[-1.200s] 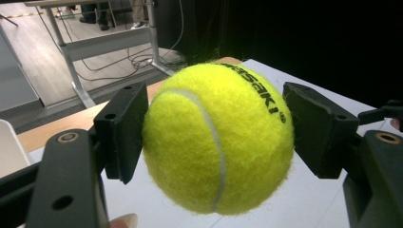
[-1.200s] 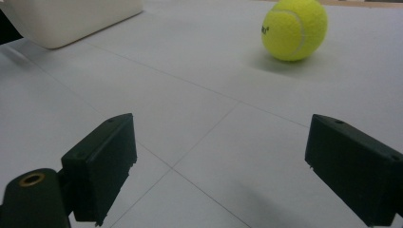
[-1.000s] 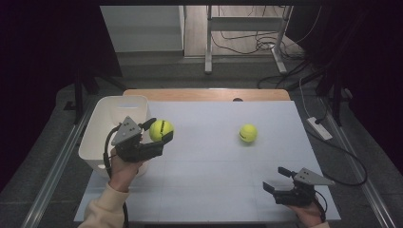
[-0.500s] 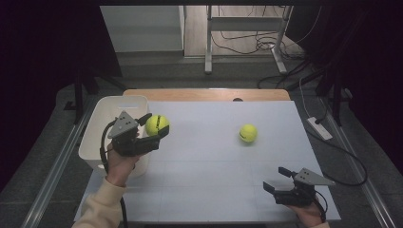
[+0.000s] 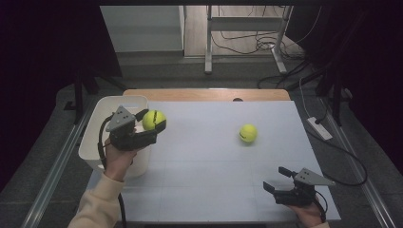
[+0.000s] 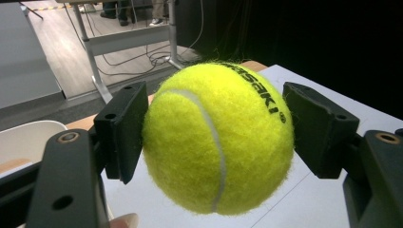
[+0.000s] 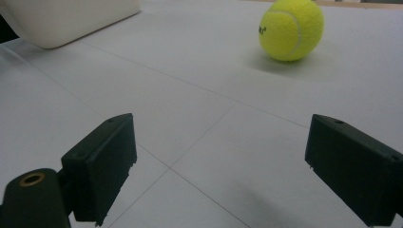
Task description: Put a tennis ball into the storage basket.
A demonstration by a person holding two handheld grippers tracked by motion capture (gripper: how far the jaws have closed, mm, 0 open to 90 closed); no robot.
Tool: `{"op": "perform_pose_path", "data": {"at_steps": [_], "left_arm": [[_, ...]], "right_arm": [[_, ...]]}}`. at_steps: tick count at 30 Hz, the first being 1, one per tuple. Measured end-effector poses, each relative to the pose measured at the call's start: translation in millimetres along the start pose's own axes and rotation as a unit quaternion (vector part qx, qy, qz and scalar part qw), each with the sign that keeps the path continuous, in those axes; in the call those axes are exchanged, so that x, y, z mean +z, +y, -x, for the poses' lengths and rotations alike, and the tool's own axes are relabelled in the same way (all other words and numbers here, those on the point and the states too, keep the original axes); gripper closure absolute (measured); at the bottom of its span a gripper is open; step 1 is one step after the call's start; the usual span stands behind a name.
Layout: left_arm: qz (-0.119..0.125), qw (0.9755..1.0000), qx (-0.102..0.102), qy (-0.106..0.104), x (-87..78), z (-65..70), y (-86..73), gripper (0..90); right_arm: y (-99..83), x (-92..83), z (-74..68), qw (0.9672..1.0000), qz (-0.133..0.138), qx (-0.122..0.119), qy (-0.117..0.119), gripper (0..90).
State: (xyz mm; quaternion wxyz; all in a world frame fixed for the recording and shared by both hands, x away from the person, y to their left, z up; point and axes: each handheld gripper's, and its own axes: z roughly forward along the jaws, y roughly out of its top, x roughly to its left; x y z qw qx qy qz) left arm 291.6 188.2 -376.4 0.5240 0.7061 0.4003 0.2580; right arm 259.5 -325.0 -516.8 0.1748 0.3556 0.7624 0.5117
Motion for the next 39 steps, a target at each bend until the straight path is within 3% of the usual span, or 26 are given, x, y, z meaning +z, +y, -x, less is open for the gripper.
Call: {"op": "perform_pose_path", "data": {"at_steps": [39], "left_arm": [[-0.020,0.9986,-0.011,0.048,9.1,-32.3,10.0,27.5]], "right_arm": [[0.2,-0.5,-0.1,1.0000,0.001,0.000,-0.002,9.7]]}}
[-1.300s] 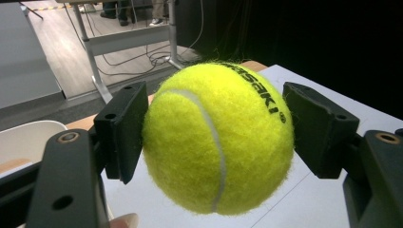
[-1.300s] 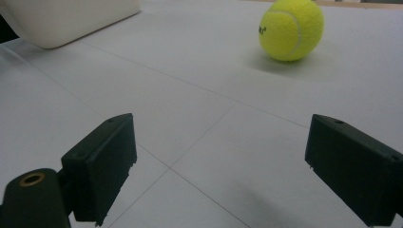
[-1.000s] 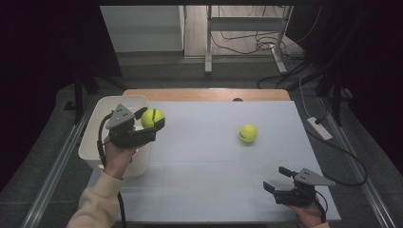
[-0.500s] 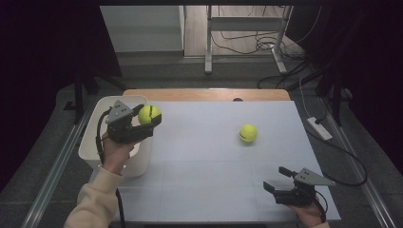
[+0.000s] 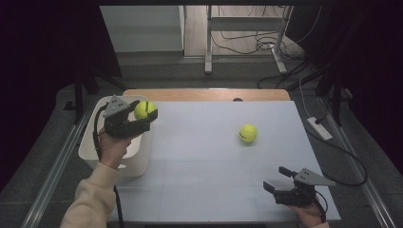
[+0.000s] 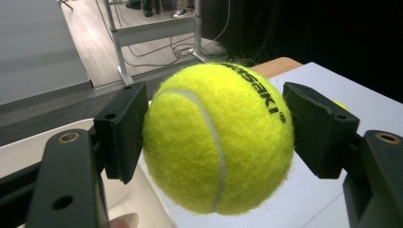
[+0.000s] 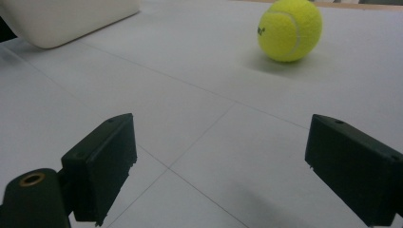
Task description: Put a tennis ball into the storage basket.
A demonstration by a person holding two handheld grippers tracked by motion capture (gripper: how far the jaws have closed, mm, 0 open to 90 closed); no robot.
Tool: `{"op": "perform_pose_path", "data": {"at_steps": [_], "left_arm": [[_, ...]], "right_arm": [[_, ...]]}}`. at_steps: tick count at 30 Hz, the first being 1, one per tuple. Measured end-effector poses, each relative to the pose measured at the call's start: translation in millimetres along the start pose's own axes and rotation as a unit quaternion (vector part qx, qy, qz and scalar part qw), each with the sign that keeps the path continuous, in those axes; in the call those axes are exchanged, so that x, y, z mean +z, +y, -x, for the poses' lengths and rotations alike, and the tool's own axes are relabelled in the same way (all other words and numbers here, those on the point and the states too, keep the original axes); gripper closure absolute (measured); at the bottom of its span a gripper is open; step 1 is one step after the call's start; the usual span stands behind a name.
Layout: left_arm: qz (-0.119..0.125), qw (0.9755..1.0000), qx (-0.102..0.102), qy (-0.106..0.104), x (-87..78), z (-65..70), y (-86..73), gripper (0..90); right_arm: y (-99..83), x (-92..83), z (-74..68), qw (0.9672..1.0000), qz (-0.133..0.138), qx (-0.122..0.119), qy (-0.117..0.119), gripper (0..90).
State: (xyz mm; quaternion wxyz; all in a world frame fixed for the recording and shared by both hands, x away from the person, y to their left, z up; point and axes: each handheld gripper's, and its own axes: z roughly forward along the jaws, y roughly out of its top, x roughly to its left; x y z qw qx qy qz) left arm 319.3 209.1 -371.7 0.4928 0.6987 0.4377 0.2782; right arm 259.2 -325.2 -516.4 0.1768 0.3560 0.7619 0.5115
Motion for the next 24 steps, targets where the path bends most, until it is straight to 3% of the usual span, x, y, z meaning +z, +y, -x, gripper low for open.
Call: {"op": "perform_pose_path", "data": {"at_steps": [10,24], "left_arm": [[-0.005,0.9999,-0.009,0.011,1.6,-9.1,5.6,27.5],[-0.033,0.9978,-0.020,0.054,12.7,-34.5,6.7,27.5]], "right_arm": [[0.5,-0.9,-0.3,1.0000,0.003,0.000,-0.002,9.8],[0.5,-1.1,0.0,1.0000,0.000,0.001,-0.002,9.8]]}}
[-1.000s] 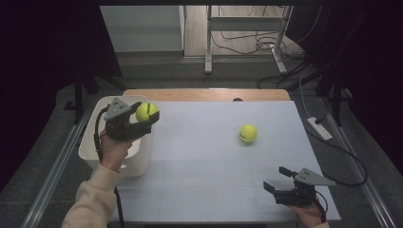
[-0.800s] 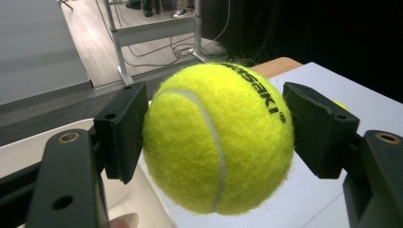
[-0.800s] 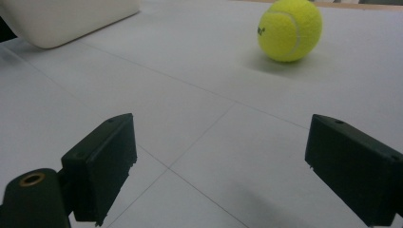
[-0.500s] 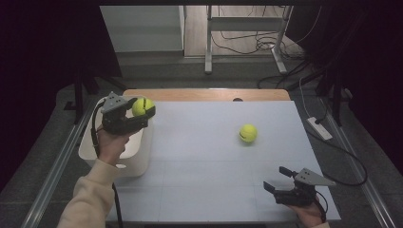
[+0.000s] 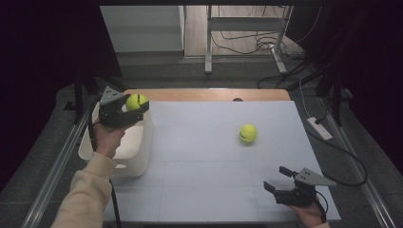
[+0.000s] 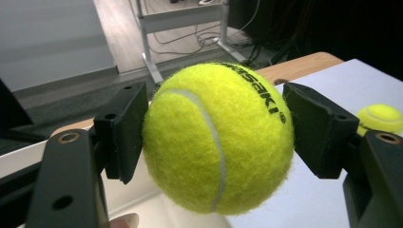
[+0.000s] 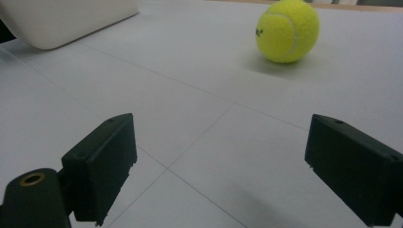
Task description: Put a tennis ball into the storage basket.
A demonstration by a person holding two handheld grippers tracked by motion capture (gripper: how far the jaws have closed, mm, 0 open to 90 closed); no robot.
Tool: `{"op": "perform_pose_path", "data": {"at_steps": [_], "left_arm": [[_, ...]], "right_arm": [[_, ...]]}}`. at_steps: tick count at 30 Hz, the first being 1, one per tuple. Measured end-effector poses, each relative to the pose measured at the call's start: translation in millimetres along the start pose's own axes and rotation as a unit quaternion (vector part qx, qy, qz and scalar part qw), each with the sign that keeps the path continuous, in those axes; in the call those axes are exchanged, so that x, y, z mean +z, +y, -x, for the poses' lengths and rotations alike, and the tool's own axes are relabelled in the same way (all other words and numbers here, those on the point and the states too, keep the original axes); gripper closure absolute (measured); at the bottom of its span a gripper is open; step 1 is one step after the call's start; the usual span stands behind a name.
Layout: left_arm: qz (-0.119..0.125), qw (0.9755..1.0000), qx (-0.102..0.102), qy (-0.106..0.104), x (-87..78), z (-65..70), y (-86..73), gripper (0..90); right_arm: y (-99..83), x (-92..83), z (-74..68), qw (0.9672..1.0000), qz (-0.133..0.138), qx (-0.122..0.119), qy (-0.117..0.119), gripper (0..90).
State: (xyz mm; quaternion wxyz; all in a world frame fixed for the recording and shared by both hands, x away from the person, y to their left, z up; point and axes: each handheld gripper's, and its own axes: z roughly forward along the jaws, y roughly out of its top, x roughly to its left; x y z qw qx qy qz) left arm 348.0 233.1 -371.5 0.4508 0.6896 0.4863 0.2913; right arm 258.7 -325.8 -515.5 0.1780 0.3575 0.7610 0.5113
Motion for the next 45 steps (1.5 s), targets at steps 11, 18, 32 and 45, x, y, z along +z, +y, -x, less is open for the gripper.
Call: {"op": "perform_pose_path", "data": {"at_steps": [11,18,32,45], "left_arm": [[-0.009,0.9996,0.000,0.026,8.4,-12.7,-2.0,27.5],[-0.018,0.9991,0.003,0.039,12.2,-18.7,0.7,27.4],[-0.037,0.9976,-0.002,0.059,23.8,-32.5,6.3,27.5],[-0.051,0.9959,-0.007,0.074,32.2,-41.9,7.5,27.4]], "right_arm": [[-0.3,0.0,-0.2,1.0000,0.001,0.000,-0.001,9.9],[-0.7,-0.3,0.6,1.0000,0.002,0.000,0.000,9.9],[-1.0,-0.6,0.7,1.0000,0.000,0.001,-0.002,9.9],[-1.2,-0.4,1.0,1.0000,0.000,0.001,-0.002,9.9]]}}
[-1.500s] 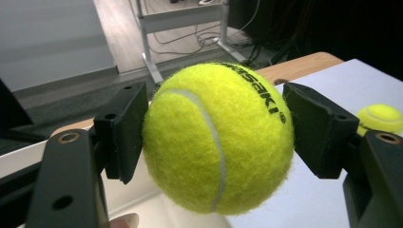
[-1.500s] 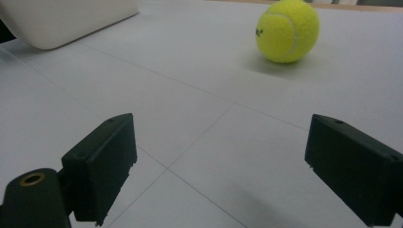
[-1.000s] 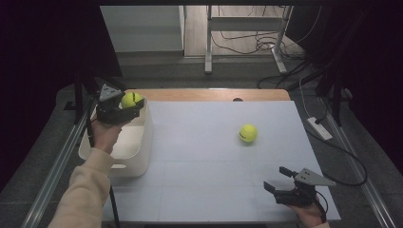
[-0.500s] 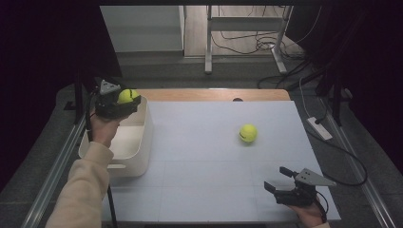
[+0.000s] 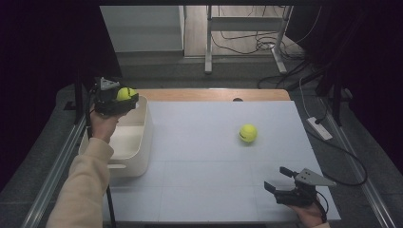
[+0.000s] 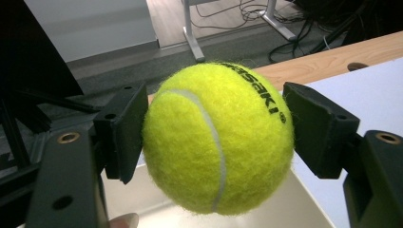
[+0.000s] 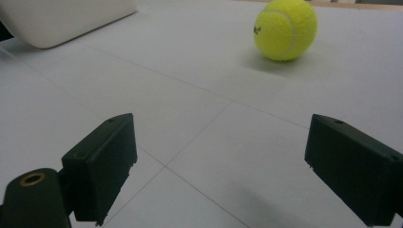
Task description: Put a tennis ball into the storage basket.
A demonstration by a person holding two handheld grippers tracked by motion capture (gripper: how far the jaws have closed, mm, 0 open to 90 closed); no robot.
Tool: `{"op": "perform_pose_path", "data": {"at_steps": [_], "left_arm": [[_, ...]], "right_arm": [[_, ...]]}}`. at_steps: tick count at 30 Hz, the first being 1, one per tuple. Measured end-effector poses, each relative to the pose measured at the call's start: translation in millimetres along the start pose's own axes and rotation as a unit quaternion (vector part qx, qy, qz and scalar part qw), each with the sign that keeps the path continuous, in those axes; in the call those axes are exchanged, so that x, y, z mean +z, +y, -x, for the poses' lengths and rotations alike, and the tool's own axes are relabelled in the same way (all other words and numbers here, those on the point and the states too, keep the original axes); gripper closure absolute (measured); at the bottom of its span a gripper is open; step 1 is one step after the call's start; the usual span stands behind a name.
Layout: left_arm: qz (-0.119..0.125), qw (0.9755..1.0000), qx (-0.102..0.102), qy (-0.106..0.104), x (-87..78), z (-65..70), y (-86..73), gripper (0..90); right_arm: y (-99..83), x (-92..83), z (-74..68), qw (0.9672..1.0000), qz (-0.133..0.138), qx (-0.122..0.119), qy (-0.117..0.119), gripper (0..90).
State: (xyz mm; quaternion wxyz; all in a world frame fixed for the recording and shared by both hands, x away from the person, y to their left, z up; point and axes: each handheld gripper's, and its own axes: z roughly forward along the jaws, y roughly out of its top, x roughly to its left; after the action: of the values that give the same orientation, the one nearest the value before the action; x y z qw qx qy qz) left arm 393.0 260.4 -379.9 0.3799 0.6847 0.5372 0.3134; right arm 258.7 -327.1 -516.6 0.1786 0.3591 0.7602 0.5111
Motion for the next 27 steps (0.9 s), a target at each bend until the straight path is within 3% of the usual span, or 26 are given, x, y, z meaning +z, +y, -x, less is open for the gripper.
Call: {"op": "perform_pose_path", "data": {"at_steps": [4,17,27], "left_arm": [[-0.001,1.0000,-0.006,-0.007,1.1,-1.3,1.0,27.4],[-0.019,0.9998,-0.009,0.003,11.3,-7.1,-1.6,27.4],[-0.043,0.9987,-0.014,0.025,19.2,-17.1,-6.1,27.3]], "right_arm": [[-0.1,0.3,0.1,1.0000,-0.002,-0.001,-0.001,9.9],[-0.2,-0.2,0.7,1.0000,-0.002,-0.001,-0.003,10.0],[-0.6,-0.9,0.6,1.0000,-0.003,-0.001,-0.003,10.0]]}}
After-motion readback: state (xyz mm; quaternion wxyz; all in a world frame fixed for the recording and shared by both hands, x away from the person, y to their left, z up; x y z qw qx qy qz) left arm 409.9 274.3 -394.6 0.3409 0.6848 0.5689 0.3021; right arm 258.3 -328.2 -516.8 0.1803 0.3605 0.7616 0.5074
